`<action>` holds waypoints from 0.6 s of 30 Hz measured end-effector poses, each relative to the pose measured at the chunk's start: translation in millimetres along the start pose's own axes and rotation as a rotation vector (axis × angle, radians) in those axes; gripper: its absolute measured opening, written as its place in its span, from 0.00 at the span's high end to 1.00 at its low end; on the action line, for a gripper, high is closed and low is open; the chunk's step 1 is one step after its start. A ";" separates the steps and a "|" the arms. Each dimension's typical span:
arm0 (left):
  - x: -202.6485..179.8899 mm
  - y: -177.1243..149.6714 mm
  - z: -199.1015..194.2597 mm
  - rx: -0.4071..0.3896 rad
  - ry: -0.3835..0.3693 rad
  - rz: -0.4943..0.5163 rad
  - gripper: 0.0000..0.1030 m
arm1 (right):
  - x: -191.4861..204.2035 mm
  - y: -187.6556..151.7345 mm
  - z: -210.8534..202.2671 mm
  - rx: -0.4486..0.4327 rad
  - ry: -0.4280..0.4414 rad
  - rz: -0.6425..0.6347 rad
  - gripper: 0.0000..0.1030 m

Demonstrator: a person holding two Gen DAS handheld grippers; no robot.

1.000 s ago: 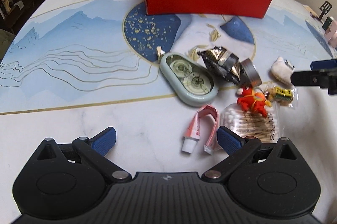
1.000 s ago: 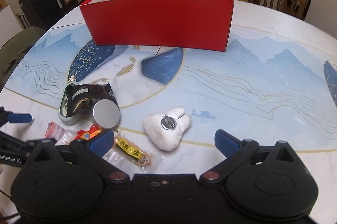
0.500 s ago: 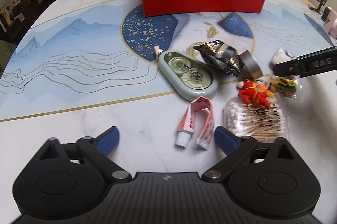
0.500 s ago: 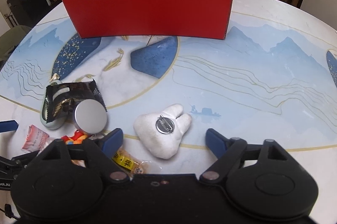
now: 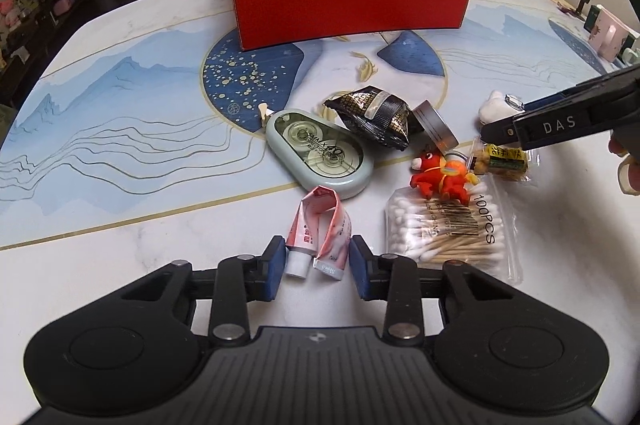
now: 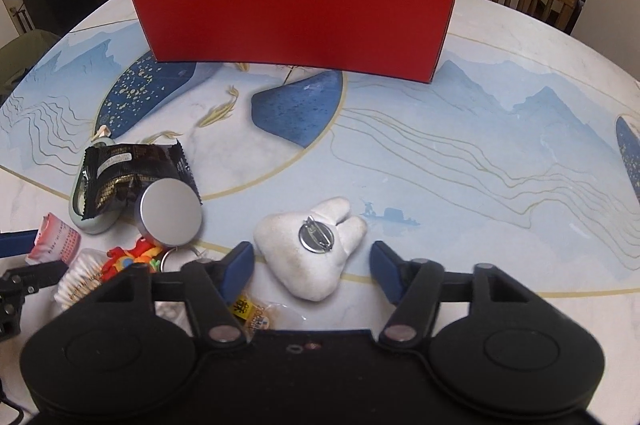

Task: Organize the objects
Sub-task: 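Grasp the pink-and-white tube with the left tool while the right tool grasps the white heart plush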

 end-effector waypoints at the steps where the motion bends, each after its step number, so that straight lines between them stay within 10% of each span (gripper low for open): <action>1: 0.3 0.0 0.1 -0.001 0.001 -0.003 0.68 | -0.4 -0.2 -0.6 -0.003 0.000 -0.001 0.49; 18: 14.7 0.8 -17.4 -0.004 0.003 -0.093 0.70 | 4.5 -3.3 -43.5 -0.075 0.052 -0.028 0.54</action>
Point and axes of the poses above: each gripper's, at about its wrist camera, not at the fingertips, and z roughly the way its jaws point, x to its left, y to its top, the point moved 2 cm from there along z, roughly the way its jaws point, and after that the axes turned 6 degrees about y, right-handed, at the moved point
